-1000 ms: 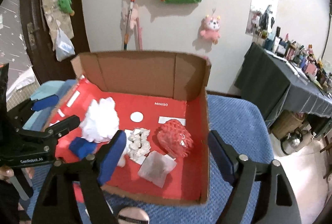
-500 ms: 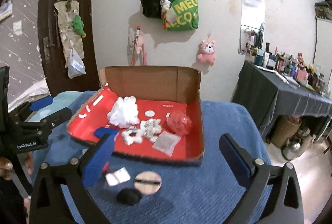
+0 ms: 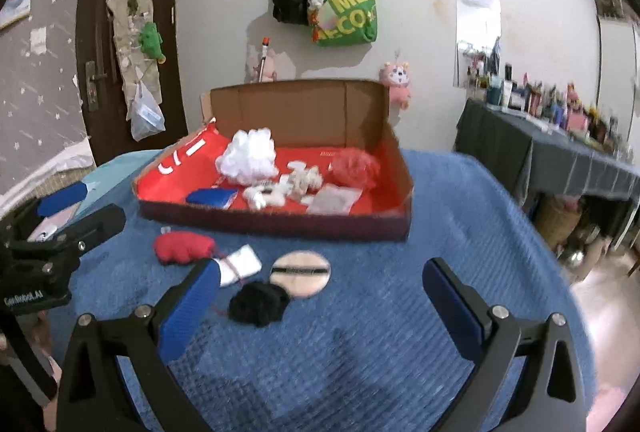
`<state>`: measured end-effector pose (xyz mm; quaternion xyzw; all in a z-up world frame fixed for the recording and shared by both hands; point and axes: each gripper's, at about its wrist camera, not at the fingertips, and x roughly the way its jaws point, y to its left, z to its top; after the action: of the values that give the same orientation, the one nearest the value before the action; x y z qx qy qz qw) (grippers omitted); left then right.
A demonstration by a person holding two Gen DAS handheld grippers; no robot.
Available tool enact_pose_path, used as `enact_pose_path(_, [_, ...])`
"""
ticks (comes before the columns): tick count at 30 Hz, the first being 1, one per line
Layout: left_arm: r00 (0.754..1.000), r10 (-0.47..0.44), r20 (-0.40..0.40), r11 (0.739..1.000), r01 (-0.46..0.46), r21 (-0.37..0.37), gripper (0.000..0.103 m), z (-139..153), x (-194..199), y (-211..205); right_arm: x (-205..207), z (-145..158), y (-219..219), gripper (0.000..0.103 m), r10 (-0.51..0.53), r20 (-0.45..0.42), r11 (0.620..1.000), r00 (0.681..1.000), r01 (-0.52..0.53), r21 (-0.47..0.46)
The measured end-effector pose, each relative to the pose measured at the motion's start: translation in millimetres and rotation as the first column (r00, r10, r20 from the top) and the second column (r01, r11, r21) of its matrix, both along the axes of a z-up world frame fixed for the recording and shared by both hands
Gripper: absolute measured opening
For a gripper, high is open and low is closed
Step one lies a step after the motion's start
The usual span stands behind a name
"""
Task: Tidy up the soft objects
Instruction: 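Withdraw both tools from the box toward the remaining items on the blanket, then grasp the red plush with the left tool while the right tool grasps the beige powder puff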
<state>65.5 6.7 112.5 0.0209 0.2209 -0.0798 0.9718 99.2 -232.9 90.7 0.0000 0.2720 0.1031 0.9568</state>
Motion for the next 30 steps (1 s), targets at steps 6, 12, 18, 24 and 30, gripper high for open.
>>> enact_pose_path(6, [0.999, 0.014, -0.032, 1.0, -0.015, -0.017, 0.101, -24, -4, 5, -5, -31, 2, 0.103, -0.018, -0.02, 0.999, 1.0, 0.018, -0.039])
enact_pose_path(12, [0.996, 0.02, -0.09, 1.0, -0.021, -0.009, 0.101, -46, -1, 5, -7, -44, -4, 0.103, -0.028, -0.036, 1.0, 0.999, 0.028, -0.008])
enact_pose_path(18, [0.993, 0.015, -0.117, 1.0, -0.015, -0.005, 0.101, -52, 2, 3, -3, -52, -6, 0.103, -0.03, -0.07, 1.0, 0.997, 0.03, -0.002])
enact_pose_path(24, [0.99, 0.002, -0.14, 1.0, -0.003, -0.009, 0.101, -47, 11, 2, 2, -49, -6, 0.103, -0.029, -0.078, 1.0, 0.996, 0.029, -0.005])
enact_pose_path(30, [0.983, -0.014, -0.183, 1.0, 0.013, -0.007, 0.101, -41, 34, 4, 15, -41, -7, 0.103, -0.035, -0.097, 0.999, 0.995, 0.033, -0.021])
